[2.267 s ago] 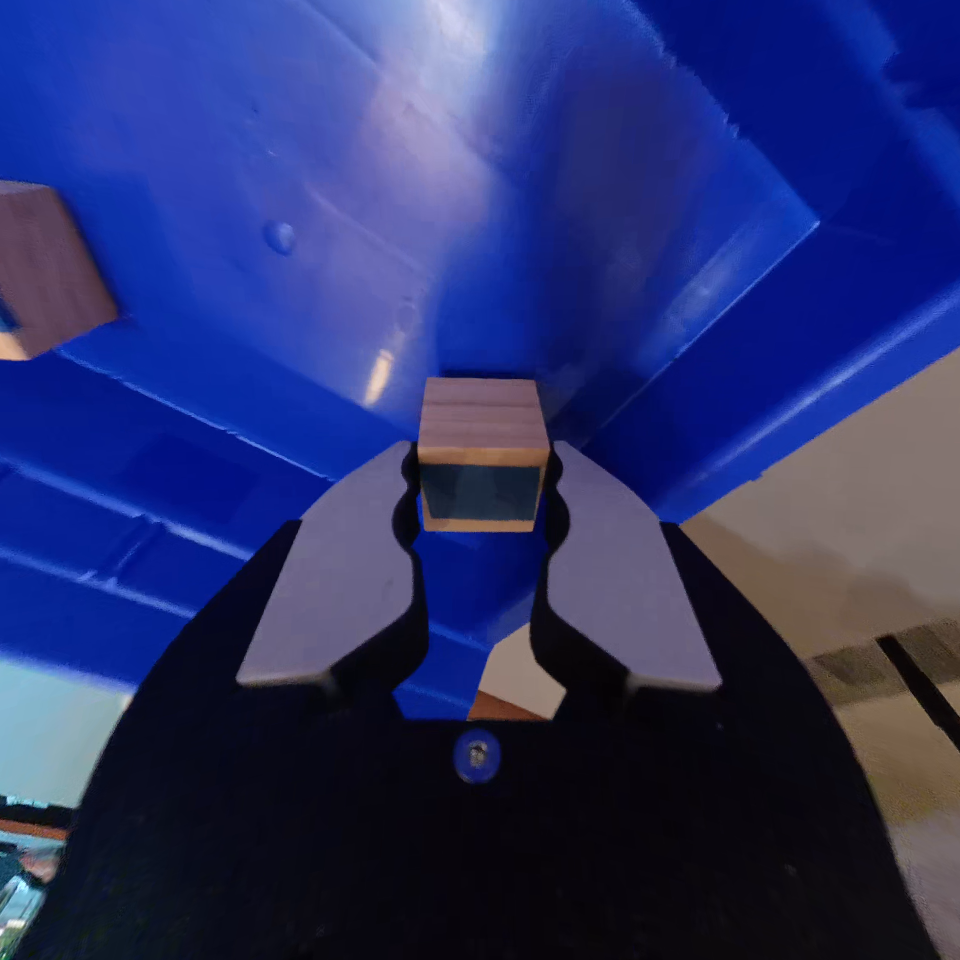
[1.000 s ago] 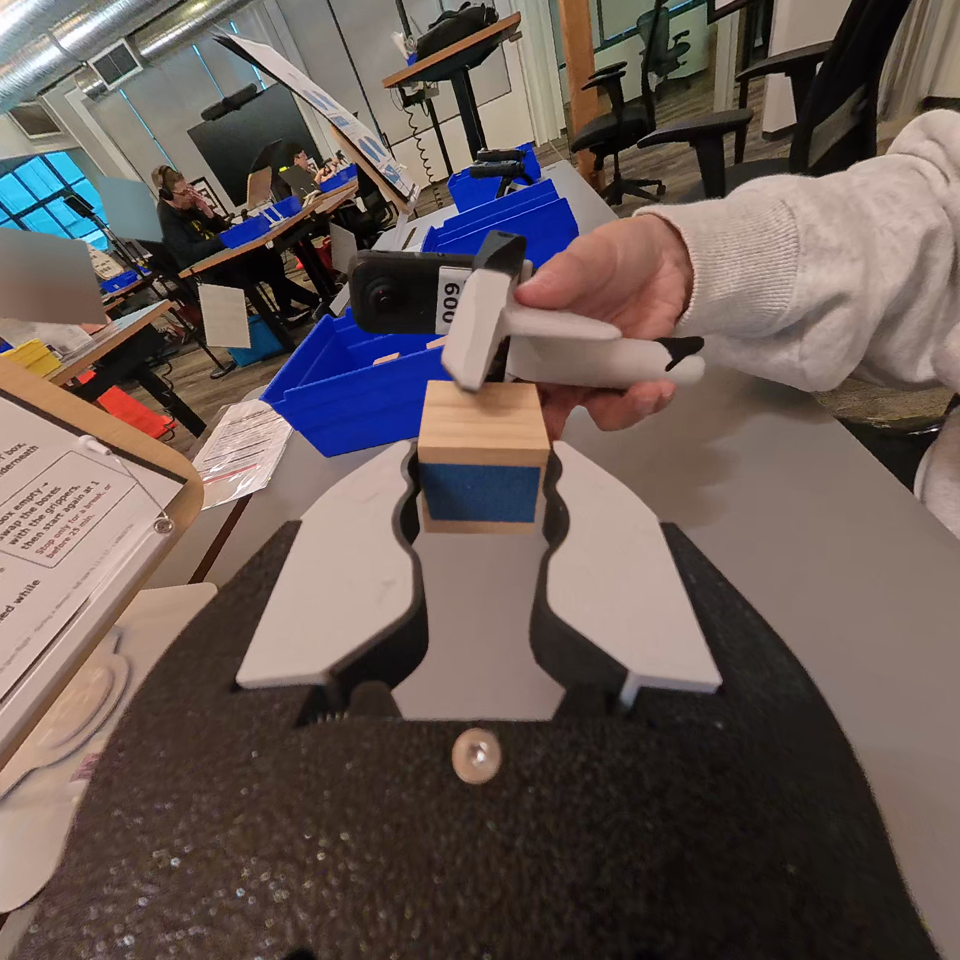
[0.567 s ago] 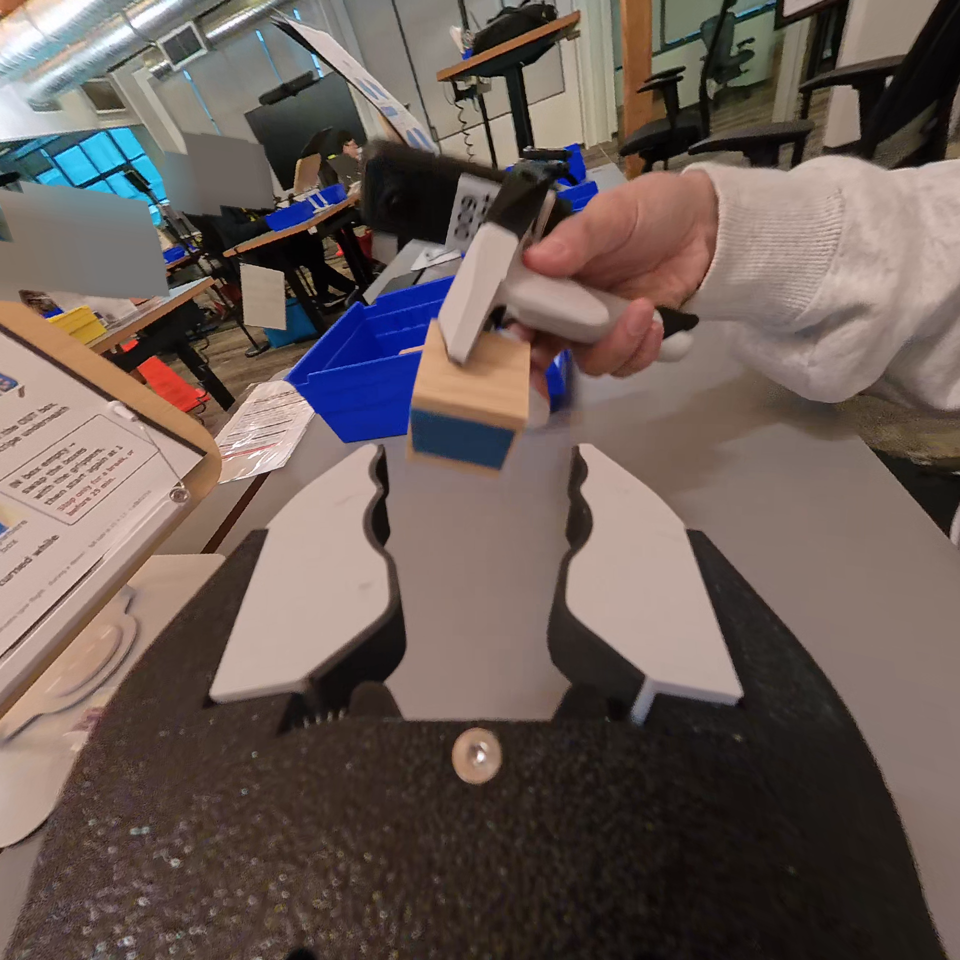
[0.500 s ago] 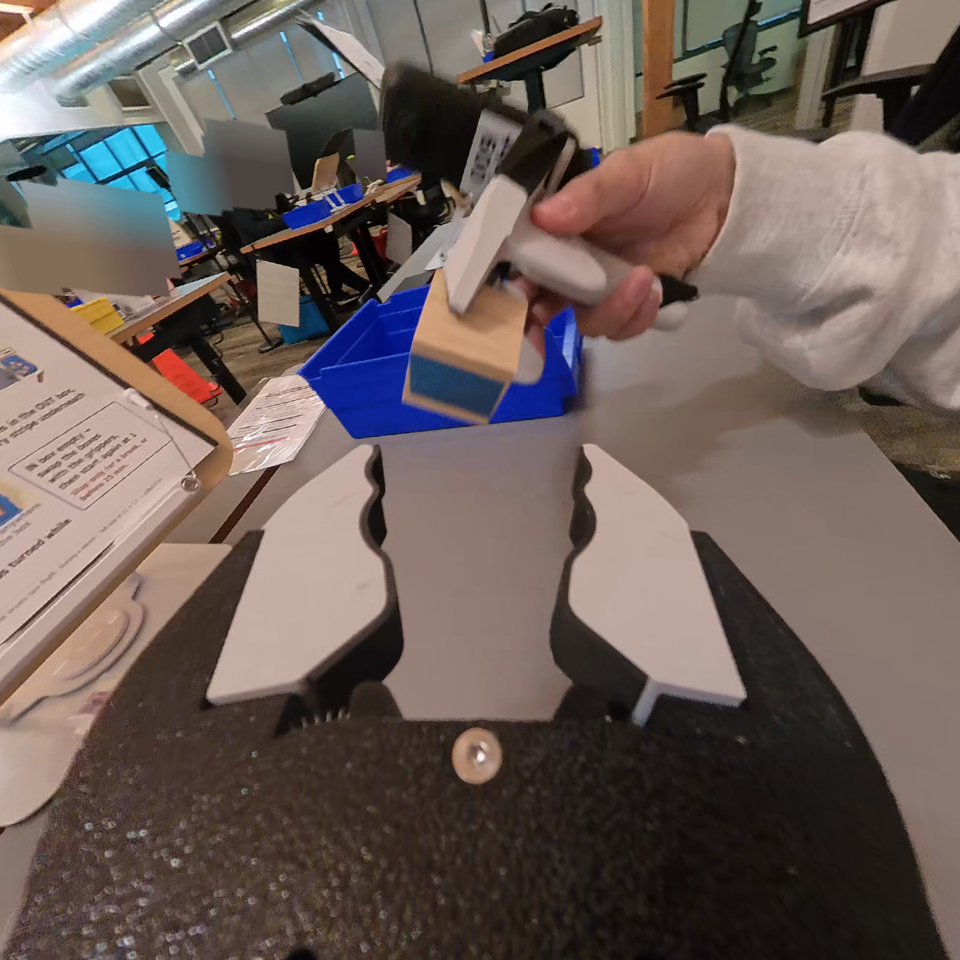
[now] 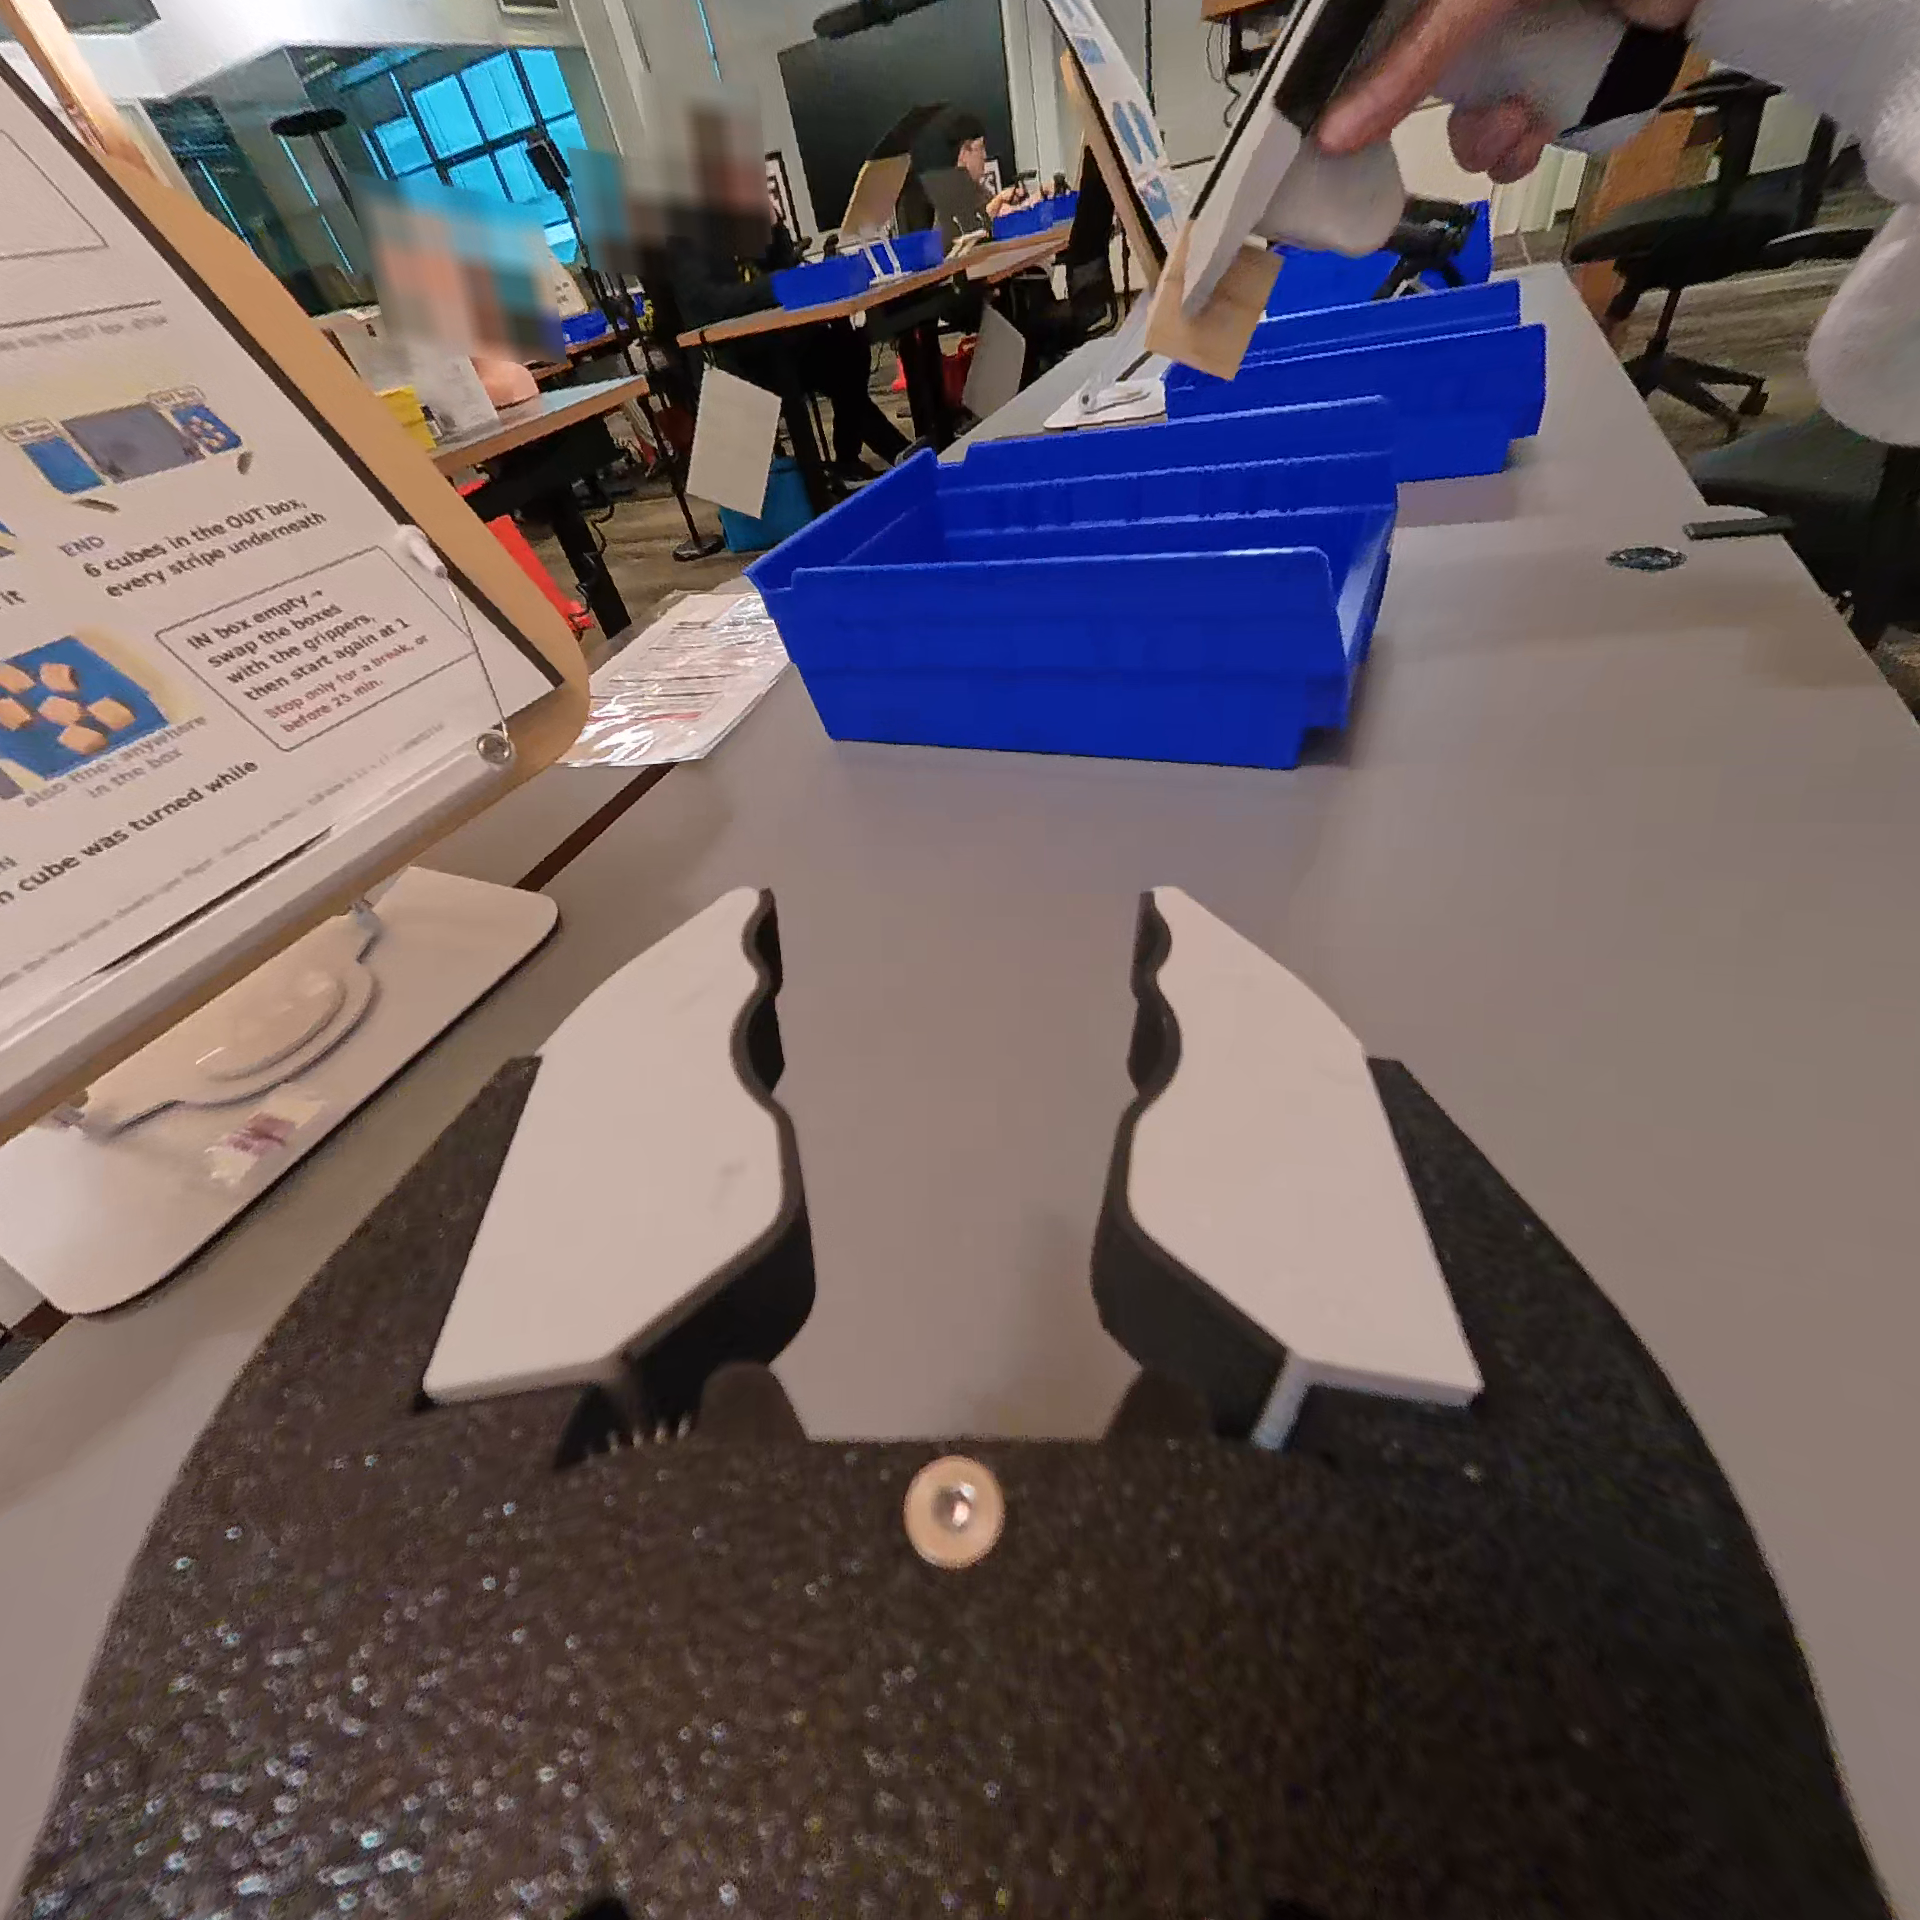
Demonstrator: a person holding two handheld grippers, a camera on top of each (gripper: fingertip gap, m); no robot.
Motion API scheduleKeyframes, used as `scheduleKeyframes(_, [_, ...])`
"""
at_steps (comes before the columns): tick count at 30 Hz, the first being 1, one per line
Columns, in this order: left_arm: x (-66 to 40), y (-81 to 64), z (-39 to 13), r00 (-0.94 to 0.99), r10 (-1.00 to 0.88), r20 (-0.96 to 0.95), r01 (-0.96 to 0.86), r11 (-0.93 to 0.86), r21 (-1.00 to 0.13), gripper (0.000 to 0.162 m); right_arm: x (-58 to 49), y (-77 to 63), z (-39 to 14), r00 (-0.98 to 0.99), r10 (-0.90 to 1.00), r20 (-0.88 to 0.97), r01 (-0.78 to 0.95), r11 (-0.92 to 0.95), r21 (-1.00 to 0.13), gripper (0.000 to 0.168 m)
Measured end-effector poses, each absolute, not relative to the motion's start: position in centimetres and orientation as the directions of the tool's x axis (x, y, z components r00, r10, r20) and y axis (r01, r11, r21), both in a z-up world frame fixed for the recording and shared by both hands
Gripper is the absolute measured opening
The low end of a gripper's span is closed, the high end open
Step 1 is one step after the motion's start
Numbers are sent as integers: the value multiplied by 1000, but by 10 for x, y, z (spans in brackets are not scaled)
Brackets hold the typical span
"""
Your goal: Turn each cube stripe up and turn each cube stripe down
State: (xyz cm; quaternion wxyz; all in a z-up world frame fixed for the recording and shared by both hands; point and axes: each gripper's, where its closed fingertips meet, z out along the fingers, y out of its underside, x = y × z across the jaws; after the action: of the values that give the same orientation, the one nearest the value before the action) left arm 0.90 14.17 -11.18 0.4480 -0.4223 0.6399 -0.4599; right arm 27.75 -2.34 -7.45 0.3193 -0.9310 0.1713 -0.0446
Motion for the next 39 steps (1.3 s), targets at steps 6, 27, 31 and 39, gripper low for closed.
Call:
scheduleKeyframes(6, [8,146,-125,-220,-957,-189,-168,228,-959,61,316,-68,-141,897,-440,27,-396,-832,-387,46])
scheduleKeyframes(27, [5,144,-130,-233,-948,-215,-181,260,-948,59,330,-88,-225,852,-522,52,-507,-845,-169,46])
scheduleKeyframes(31, [5,143,-131,-243,-946,-217,-180,264,-948,60,329,-86,-224,862,-504,58,-488,-854,-179,46])
scheduleKeyframes(39, [1,149,-123,-222,-951,-217,-164,256,-953,61,331,-79,-184,869,-463,176,-401,-866,-299,81])
